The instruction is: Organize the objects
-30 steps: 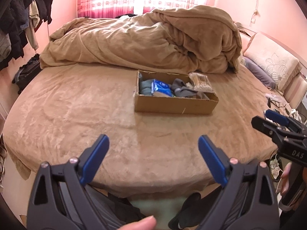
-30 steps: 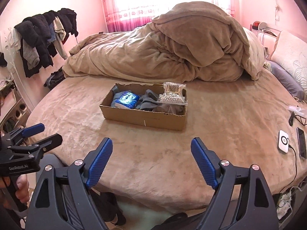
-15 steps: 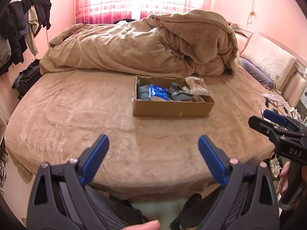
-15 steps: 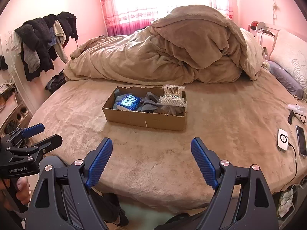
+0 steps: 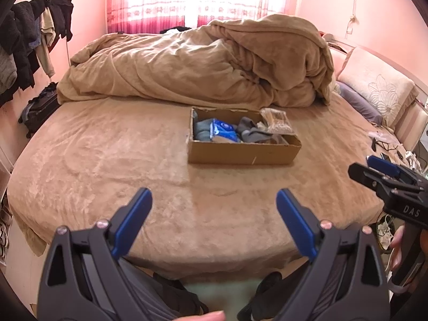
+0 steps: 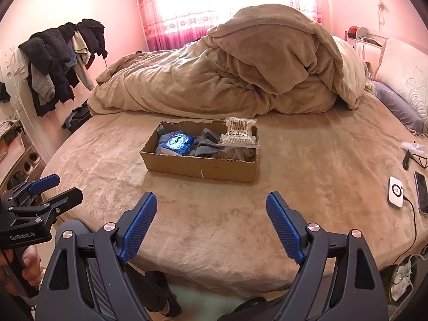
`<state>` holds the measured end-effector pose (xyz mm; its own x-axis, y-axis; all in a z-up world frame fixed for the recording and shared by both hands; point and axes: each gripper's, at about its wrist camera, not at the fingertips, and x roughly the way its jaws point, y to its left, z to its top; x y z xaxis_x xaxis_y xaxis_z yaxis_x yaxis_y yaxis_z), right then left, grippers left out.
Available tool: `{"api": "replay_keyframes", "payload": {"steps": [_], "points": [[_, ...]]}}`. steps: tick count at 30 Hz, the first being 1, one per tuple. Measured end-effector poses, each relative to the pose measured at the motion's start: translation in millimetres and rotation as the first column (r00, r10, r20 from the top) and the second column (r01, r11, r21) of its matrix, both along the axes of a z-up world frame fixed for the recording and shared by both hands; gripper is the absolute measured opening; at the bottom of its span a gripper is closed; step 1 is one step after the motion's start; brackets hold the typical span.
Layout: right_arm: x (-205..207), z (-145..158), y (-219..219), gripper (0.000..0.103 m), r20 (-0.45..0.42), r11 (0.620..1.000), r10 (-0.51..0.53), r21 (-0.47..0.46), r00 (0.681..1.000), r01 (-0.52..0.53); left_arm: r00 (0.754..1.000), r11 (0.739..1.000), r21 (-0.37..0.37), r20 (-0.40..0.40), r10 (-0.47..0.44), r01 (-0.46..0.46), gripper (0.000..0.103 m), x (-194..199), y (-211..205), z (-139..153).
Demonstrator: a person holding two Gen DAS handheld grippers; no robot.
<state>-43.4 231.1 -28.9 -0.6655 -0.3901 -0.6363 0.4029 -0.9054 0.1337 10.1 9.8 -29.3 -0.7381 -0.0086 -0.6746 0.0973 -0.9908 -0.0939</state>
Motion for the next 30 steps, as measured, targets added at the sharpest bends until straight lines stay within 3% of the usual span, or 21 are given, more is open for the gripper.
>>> {"api": "replay_keyframes", "payload": {"steps": [30], "points": [[-8,-7,-2,0.086,0.021,1.000,0.016,-0.010,1.000,-0.016,1.000,1.000,0.003,0.001,-0.001,0.001,0.095,-11,-4,-3]]}}
